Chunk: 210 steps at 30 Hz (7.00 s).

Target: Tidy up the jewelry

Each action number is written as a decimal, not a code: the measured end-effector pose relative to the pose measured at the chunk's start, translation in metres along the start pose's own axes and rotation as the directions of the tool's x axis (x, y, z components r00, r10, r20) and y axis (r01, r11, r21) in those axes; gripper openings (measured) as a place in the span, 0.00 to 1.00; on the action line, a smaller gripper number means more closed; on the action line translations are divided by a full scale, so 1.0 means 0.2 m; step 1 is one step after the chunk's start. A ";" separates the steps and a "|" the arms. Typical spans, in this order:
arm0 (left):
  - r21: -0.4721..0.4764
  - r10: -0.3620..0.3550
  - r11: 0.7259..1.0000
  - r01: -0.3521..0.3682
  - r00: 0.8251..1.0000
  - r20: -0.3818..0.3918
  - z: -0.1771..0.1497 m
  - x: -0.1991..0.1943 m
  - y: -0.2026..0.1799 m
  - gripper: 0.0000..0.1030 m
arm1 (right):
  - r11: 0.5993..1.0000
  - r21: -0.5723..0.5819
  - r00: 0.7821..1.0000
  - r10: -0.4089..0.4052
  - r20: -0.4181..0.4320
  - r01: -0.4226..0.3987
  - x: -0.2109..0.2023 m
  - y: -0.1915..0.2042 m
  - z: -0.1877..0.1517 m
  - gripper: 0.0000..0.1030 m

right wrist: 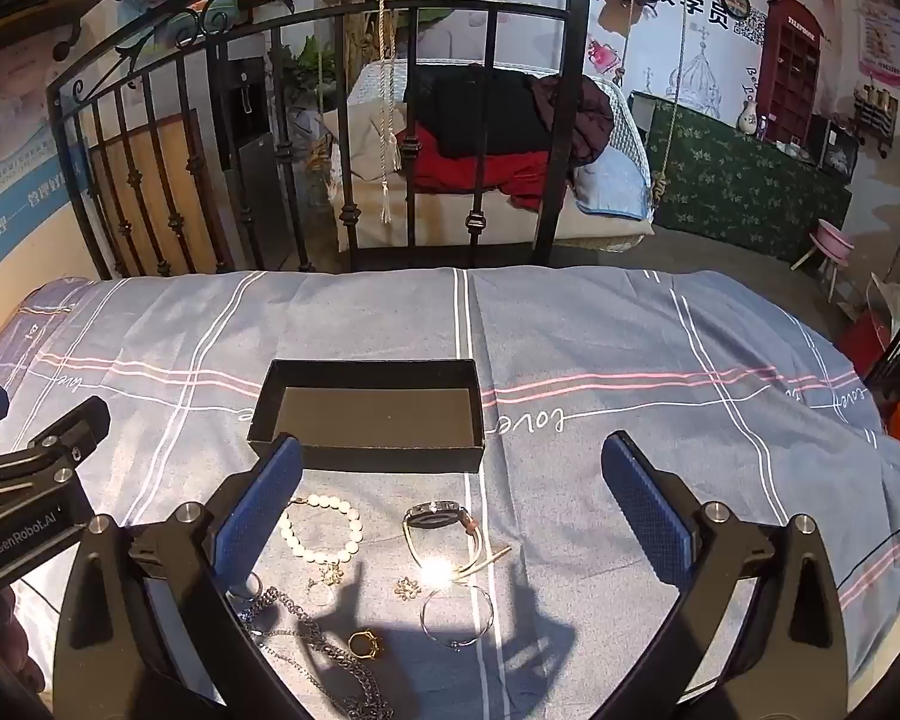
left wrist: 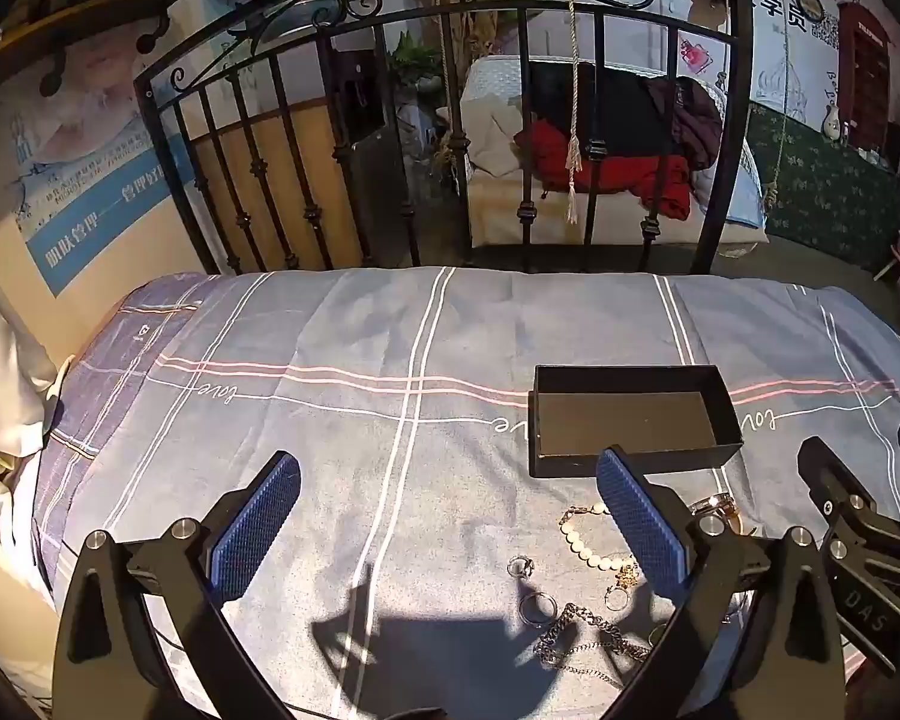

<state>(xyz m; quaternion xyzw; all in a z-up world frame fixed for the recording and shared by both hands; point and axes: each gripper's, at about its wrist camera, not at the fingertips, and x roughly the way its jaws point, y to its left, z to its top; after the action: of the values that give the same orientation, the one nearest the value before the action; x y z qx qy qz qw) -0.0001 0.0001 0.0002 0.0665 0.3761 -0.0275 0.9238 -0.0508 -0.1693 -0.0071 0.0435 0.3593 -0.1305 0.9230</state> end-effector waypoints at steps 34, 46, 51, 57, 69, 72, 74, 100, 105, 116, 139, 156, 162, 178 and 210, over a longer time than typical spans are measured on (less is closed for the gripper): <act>-0.019 -0.014 1.000 0.013 0.999 -0.030 -0.02 0.01 0.02 0.94 | 1.000 0.000 1.000 -0.003 0.001 0.003 0.00 0.00 0.00 0.96; -0.027 -0.020 0.999 0.019 0.999 -0.040 -0.02 0.01 0.03 0.94 | 1.000 -0.002 1.000 -0.002 -0.005 0.002 0.00 0.00 -0.02 0.96; -0.025 -0.016 1.000 0.015 0.999 -0.052 -0.02 0.02 0.02 0.94 | 1.000 0.006 1.000 0.001 -0.012 -0.001 0.00 -0.01 -0.02 0.96; -0.031 -0.030 0.999 0.028 0.998 -0.064 -0.03 0.03 0.03 0.94 | 1.000 0.013 1.000 -0.006 -0.014 0.006 0.00 -0.01 -0.02 0.96; -0.148 0.009 0.989 -0.020 0.997 -0.075 -0.04 0.04 0.11 0.94 | 0.994 0.096 0.998 -0.051 -0.023 0.053 0.01 -0.07 -0.01 0.96; -0.115 0.032 0.993 -0.039 0.997 -0.067 -0.03 0.05 0.11 0.94 | 0.990 0.134 0.996 -0.042 -0.080 0.053 0.05 -0.09 0.00 0.96; -0.075 0.037 0.996 -0.043 0.997 -0.069 -0.02 0.05 0.10 0.94 | 0.992 0.125 0.996 -0.019 -0.084 0.030 0.05 -0.09 0.00 0.96; 0.042 -0.081 0.995 0.091 0.978 -0.193 -0.05 0.11 -0.04 0.94 | 0.999 0.035 0.996 -0.012 -0.089 0.015 0.06 -0.03 -0.05 0.96; -0.001 -0.116 0.993 0.120 0.959 -0.258 -0.13 0.21 -0.02 0.94 | 1.000 0.010 0.988 -0.024 -0.153 0.025 0.13 -0.08 -0.14 0.96; 0.007 -0.125 0.990 0.139 0.914 -0.386 -0.31 0.52 -0.15 0.94 | 0.999 -0.044 0.936 -0.011 -0.351 -0.005 0.46 -0.10 -0.42 0.96; 0.114 -0.207 0.963 0.246 0.938 -0.277 -0.23 0.58 -0.36 0.09 | 0.985 -0.002 0.936 0.164 -0.312 -0.173 0.57 -0.08 -0.26 0.42; 0.115 -0.207 0.966 0.233 0.958 -0.198 0.28 0.54 -0.41 0.42 | 0.983 -0.061 0.957 0.156 -0.244 -0.176 0.70 0.04 0.21 0.77; 0.072 -0.226 0.968 0.242 0.957 -0.181 0.18 0.43 -0.29 0.50 | 0.985 -0.056 0.963 0.145 -0.228 -0.161 0.59 -0.04 0.13 0.77; -0.042 -0.195 0.980 0.194 0.901 -0.388 -0.57 0.48 -0.07 0.51 | 0.991 -0.068 0.923 0.085 -0.376 -0.119 0.43 -0.09 -0.58 0.77; 0.007 -0.205 0.977 0.214 0.946 -0.252 -0.40 0.32 -0.18 0.03 | 0.985 -0.013 0.938 0.157 -0.309 -0.169 0.36 -0.08 -0.42 0.14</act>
<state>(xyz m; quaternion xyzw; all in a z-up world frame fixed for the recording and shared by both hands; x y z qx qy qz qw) -0.0138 -0.0234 -0.1052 0.0447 0.4937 -0.1232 0.8597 -0.0589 -0.1842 -0.1175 0.0745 0.4958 -0.0381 0.8644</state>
